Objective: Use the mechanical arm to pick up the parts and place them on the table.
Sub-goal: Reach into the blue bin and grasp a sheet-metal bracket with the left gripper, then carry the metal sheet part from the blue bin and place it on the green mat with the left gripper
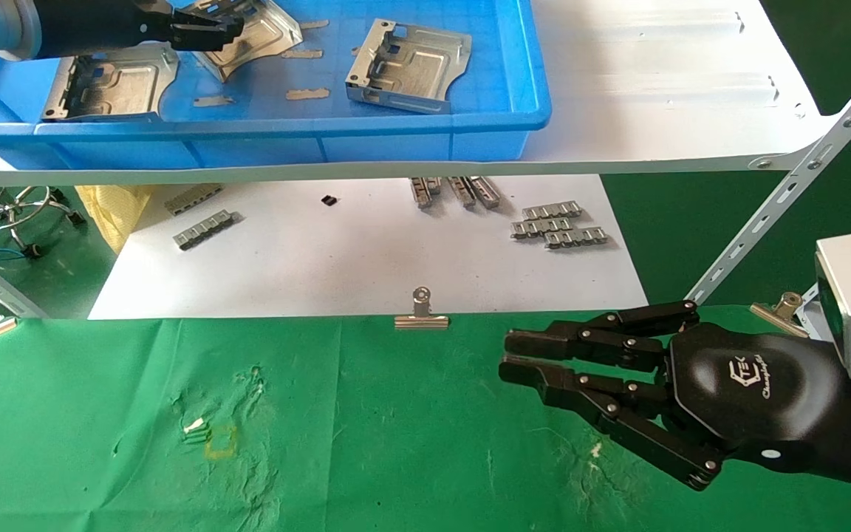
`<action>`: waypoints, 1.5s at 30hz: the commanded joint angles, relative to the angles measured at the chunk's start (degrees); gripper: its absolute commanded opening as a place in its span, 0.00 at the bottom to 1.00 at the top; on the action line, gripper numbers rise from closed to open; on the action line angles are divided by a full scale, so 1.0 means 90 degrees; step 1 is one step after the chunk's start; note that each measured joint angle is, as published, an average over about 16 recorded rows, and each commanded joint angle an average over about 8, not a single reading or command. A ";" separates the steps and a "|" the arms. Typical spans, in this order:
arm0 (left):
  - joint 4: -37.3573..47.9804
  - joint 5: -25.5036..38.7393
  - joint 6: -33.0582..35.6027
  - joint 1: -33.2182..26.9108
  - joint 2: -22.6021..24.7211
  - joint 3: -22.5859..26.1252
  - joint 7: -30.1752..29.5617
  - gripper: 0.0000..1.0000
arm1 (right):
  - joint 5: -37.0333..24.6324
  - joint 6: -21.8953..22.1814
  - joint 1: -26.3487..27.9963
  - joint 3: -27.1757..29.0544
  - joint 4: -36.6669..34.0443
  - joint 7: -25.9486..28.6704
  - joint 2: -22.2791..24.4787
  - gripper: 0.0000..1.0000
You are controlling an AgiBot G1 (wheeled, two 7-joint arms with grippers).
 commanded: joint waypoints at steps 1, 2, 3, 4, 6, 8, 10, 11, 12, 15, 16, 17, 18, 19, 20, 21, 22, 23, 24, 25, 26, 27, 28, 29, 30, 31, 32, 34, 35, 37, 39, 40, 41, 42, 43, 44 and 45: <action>0.0031 0.0021 -0.0085 -0.0003 0.0022 0.0014 0.0014 0.00 | 0.0000 0.0000 0.0000 0.0000 0.0000 0.0000 0.0000 1.00; 0.0041 0.0016 -0.0112 -0.0002 0.0026 0.0011 0.0006 0.00 | 0.0000 0.0000 0.0000 0.0000 0.0000 0.0000 0.0000 1.00; 0.0052 0.0007 -0.0133 0.0000 0.0029 0.0005 -0.0005 0.00 | 0.0000 0.0000 0.0000 0.0000 0.0000 0.0000 0.0000 1.00; 0.0063 -0.0005 -0.0151 0.0003 0.0030 -0.0004 -0.0021 0.00 | 0.0000 0.0000 0.0000 0.0000 0.0000 0.0000 0.0000 1.00; 0.0089 -0.0040 -0.0169 0.0012 0.0030 -0.0028 -0.0068 0.00 | 0.0000 0.0000 0.0000 0.0000 0.0000 0.0000 0.0000 1.00; 0.0118 -0.0086 -0.0166 0.0027 0.0026 -0.0061 -0.0135 0.00 | 0.0000 0.0000 0.0000 0.0000 0.0000 0.0000 0.0000 1.00; 0.0142 -0.0133 -0.0146 0.0045 0.0019 -0.0094 -0.0208 0.00 | 0.0000 0.0000 0.0000 0.0000 0.0000 0.0000 0.0000 1.00; 0.0150 -0.0152 -0.0135 0.0054 0.0015 -0.0107 -0.0240 0.00 | 0.0000 0.0000 0.0000 0.0000 0.0000 0.0000 0.0000 1.00; 0.0154 -0.0166 -0.0126 0.0062 0.0010 -0.0117 -0.0266 0.00 | 0.0000 0.0000 0.0000 0.0000 0.0000 0.0000 0.0000 1.00; 0.0148 -0.0180 -0.0115 0.0084 -0.0006 -0.0126 -0.0308 0.00 | 0.0000 0.0000 0.0000 0.0000 0.0000 0.0000 0.0000 1.00; 0.0141 -0.0178 -0.0117 0.0090 -0.0011 -0.0125 -0.0311 0.00 | 0.0000 0.0000 0.0000 0.0000 0.0000 0.0000 0.0000 1.00; 0.0133 -0.0175 -0.0122 0.0093 -0.0017 -0.0122 -0.0311 0.00 | 0.0000 0.0000 0.0000 0.0000 0.0000 0.0000 0.0000 1.00; 0.0126 -0.0172 -0.0128 0.0095 -0.0022 -0.0120 -0.0311 0.00 | 0.0000 0.0000 0.0000 0.0000 0.0000 0.0000 0.0000 1.00; 0.0118 -0.0171 -0.0135 0.0096 -0.0028 -0.0119 -0.0311 0.00 | 0.0000 0.0000 0.0000 0.0000 0.0000 0.0000 0.0000 1.00; 0.0111 -0.0171 -0.0140 0.0096 -0.0034 -0.0120 -0.0312 0.00 | 0.0000 0.0000 0.0000 0.0000 0.0000 0.0000 0.0000 1.00; 0.0104 -0.0173 -0.0143 0.0095 -0.0041 -0.0121 -0.0313 0.00 | 0.0000 0.0000 0.0000 0.0000 0.0000 0.0000 0.0000 1.00; 0.0097 -0.0178 -0.0143 0.0092 -0.0048 -0.0124 -0.0313 0.00 | 0.0000 0.0000 0.0000 0.0000 0.0000 0.0000 0.0000 1.00; 0.0090 -0.0183 -0.0139 0.0089 -0.0056 -0.0128 -0.0314 0.00 | 0.0000 0.0000 0.0000 0.0000 0.0000 0.0000 0.0000 1.00; 0.0081 -0.0191 -0.0131 0.0083 -0.0064 -0.0134 -0.0314 0.00 | 0.0000 0.0000 0.0000 0.0000 0.0000 0.0000 0.0000 1.00; 0.0071 -0.0202 -0.0115 0.0076 -0.0073 -0.0141 -0.0314 0.00 | 0.0000 0.0000 0.0000 0.0000 0.0000 0.0000 0.0000 1.00; 0.0060 -0.0215 -0.0094 0.0067 -0.0083 -0.0150 -0.0312 0.00 | 0.0000 0.0000 0.0000 0.0000 0.0000 0.0000 0.0000 1.00; 0.0047 -0.0230 -0.0065 0.0056 -0.0094 -0.0161 -0.0308 0.00 | 0.0000 0.0000 0.0000 0.0000 0.0000 0.0000 0.0000 1.00; 0.0030 -0.0249 -0.0026 0.0042 -0.0108 -0.0174 -0.0302 0.00 | 0.0000 0.0000 0.0000 0.0000 0.0000 0.0000 0.0000 1.00; 0.0012 -0.0270 0.0025 0.0025 -0.0123 -0.0188 -0.0292 0.00 | 0.0000 0.0000 0.0000 0.0000 0.0000 0.0000 0.0000 1.00; -0.0009 -0.0293 0.0086 0.0007 -0.0140 -0.0204 -0.0278 0.00 | 0.0000 0.0000 0.0000 0.0000 0.0000 0.0000 0.0000 1.00; -0.0033 -0.0319 0.0166 -0.0012 -0.0163 -0.0221 -0.0258 0.00 | 0.0000 0.0000 0.0000 0.0000 0.0000 0.0000 0.0000 1.00; -0.0059 -0.0346 0.0260 -0.0032 -0.0189 -0.0240 -0.0233 0.00 | 0.0000 0.0000 0.0000 0.0000 0.0000 0.0000 0.0000 1.00; -0.0116 -0.0405 0.0507 -0.0068 -0.0256 -0.0279 -0.0164 0.00 | 0.0000 0.0000 0.0000 0.0000 0.0000 0.0000 0.0000 1.00; -0.0146 -0.0438 0.0664 -0.0084 -0.0297 -0.0300 -0.0120 0.00 | 0.0000 0.0000 0.0000 0.0000 0.0000 0.0000 0.0000 1.00; -0.0206 -0.0509 0.1036 -0.0107 -0.0398 -0.0345 -0.0020 0.00 | 0.0000 0.0000 0.0000 0.0000 0.0000 0.0000 0.0000 1.00; -0.0267 -0.0594 0.1475 -0.0120 -0.0516 -0.0398 0.0096 0.00 | 0.0000 0.0000 0.0000 0.0000 0.0000 0.0000 0.0000 1.00; -0.0298 -0.0644 0.1722 -0.0119 -0.0582 -0.0429 0.0162 0.00 | 0.0000 0.0000 0.0000 0.0000 0.0000 0.0000 0.0000 1.00; -0.0329 -0.0698 0.1981 -0.0112 -0.0649 -0.0461 0.0232 0.00 | 0.0000 0.0000 0.0000 0.0000 0.0000 0.0000 0.0000 1.00; -0.0357 -0.0754 0.2243 -0.0098 -0.0715 -0.0495 0.0304 0.00 | 0.0000 0.0000 0.0000 0.0000 0.0000 0.0000 0.0000 1.00; -0.0385 -0.0816 0.2519 -0.0075 -0.0782 -0.0531 0.0383 0.00 | 0.0000 0.0000 0.0000 0.0000 0.0000 0.0000 0.0000 1.00; -0.0412 -0.0878 0.2801 -0.0046 -0.0847 -0.0568 0.0465 0.00 | 0.0000 0.0000 0.0000 0.0000 0.0000 0.0000 0.0000 1.00; -0.0437 -0.0940 0.3073 -0.0011 -0.0908 -0.0604 0.0549 0.00 | 0.0000 0.0000 0.0000 0.0000 0.0000 0.0000 0.0000 1.00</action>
